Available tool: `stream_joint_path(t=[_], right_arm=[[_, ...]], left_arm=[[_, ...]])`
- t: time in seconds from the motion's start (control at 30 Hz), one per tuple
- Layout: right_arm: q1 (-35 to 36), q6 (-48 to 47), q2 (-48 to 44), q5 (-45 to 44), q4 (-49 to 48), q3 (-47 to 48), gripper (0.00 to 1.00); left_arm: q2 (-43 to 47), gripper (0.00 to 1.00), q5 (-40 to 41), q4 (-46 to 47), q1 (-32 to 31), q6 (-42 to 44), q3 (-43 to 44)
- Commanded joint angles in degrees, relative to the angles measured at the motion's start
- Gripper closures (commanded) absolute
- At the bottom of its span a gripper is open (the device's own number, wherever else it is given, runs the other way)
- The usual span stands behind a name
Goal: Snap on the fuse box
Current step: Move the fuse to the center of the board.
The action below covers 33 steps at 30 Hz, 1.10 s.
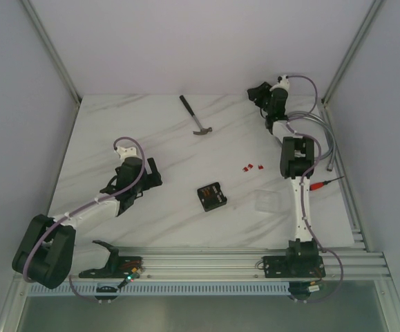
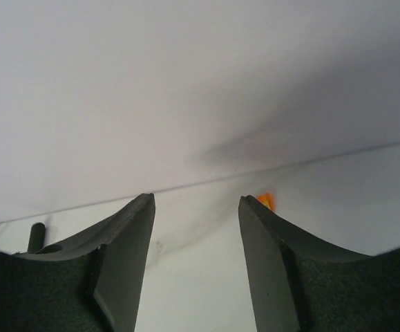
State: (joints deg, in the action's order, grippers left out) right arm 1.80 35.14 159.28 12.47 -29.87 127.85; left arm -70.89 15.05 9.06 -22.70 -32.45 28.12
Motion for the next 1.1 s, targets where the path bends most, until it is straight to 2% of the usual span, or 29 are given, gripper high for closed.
stream_joint_path(t=[0.0, 0.17, 0.37, 0.8, 1.07], right_arm=[[-0.4, 3.7, 1.3, -1.0, -7.8, 1.1, 0.38], [-0.4, 3.4, 4.5, -2.5, -1.4, 7.6, 0.24], [-0.3, 4.4, 5.0, -2.3, 0.4, 7.4, 0.15], [1.2, 3.3, 8.3, -0.1, 6.7, 12.5, 0.10], [3.9, -1.6, 6.8, -1.1, 15.4, 13.9, 0.10]], left_arm=[[1.2, 0.00, 0.2, 1.8, 0.4, 0.4, -0.8], [1.1, 0.00, 0.4, 1.9, 0.4, 0.6, -0.7], [0.9, 0.00, 0.4, 2.1, 0.5, 0.5, -0.8], [1.1, 0.00, 0.2, 2.2, 0.5, 0.5, -0.9], [1.9, 0.00, 0.0, 2.2, 0.6, 0.4, -1.1]])
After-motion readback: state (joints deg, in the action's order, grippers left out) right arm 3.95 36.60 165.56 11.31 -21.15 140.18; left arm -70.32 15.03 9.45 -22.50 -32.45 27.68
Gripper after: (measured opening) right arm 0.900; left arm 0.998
